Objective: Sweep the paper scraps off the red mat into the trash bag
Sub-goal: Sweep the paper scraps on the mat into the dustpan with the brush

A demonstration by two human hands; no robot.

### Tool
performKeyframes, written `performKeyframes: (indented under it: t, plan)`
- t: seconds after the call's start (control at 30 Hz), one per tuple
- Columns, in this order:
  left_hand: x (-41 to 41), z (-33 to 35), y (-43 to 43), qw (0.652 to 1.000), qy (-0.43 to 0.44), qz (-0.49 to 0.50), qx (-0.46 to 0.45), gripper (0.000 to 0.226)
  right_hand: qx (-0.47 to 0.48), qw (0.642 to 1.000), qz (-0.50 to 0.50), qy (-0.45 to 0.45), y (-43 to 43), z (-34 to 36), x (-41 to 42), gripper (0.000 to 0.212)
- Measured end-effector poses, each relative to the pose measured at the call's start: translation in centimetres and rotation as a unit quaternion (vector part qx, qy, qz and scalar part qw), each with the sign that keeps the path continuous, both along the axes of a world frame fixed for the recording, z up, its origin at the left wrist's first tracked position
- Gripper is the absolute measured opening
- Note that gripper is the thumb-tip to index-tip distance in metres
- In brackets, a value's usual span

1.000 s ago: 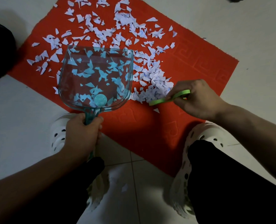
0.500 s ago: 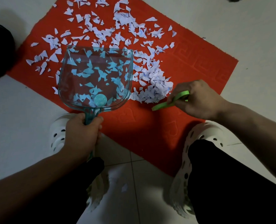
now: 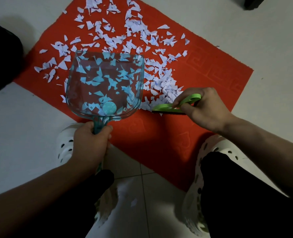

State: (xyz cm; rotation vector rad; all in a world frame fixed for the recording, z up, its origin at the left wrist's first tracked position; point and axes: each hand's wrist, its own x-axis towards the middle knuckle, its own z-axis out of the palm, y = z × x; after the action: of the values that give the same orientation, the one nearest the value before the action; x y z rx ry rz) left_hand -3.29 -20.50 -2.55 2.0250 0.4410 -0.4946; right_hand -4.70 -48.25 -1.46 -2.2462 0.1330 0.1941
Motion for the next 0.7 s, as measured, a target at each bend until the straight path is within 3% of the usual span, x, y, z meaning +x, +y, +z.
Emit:
performKeyframes:
  t: [0.23, 0.37, 0.7]
  plan:
    - [0.2, 0.1, 0.1, 0.999, -0.003, 0.03, -0.026, 0.023, 0.018, 0.998, -0.061, 0.006, 0.5, 0.9, 0.5, 0.025]
    - [0.5, 0.3, 0.6, 0.998, 0.0, 0.05, -0.037, 0.022, 0.016, 0.998, -0.049, 0.019, 1.1, 1.2, 0.8, 0.03]
    - [1.3, 2.8, 2.5, 0.997, 0.021, 0.055, -0.044, 0.019, 0.007, 0.999, -0.007, 0.051, 4.0, 5.5, 3.3, 0.02]
